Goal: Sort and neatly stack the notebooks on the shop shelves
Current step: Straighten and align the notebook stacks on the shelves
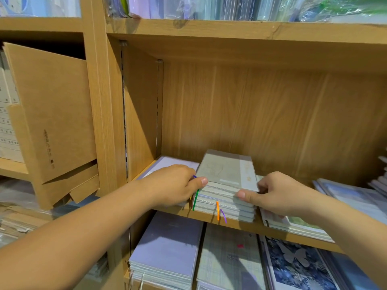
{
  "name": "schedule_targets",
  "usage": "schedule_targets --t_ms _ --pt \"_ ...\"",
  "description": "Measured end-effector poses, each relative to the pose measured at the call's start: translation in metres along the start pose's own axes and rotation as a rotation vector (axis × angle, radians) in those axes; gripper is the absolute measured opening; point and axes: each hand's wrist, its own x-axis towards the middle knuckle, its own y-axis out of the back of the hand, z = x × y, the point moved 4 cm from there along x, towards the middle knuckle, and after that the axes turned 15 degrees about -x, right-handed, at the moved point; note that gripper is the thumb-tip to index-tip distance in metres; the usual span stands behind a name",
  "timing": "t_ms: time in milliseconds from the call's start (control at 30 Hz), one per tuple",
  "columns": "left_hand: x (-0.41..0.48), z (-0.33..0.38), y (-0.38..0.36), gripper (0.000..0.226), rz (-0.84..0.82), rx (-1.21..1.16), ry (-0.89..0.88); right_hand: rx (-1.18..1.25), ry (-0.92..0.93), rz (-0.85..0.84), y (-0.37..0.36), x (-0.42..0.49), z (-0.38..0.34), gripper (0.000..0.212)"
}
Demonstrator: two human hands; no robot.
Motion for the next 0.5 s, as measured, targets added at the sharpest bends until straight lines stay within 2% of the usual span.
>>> schedule_targets --t_ms 167,367,500 --pt "0.0021 0.0060 0.0021 0.041 0.080 0.026 -0.049 0.044 0.001 0.042 0.0026 0.0002 0.0078 0.058" --pt "-0.0027 0.0070 0.0034 0.047 0.067 0.059 -0.095 0.034 0.015 0.006 0.0019 -0.0046 0.0068 0.056" --pt "-0.0029 0.0012 0.0013 0.042 0.037 -0.066 -0.035 0.049 -0.004 0.006 0.0009 -0.0066 0.0063 0.057"
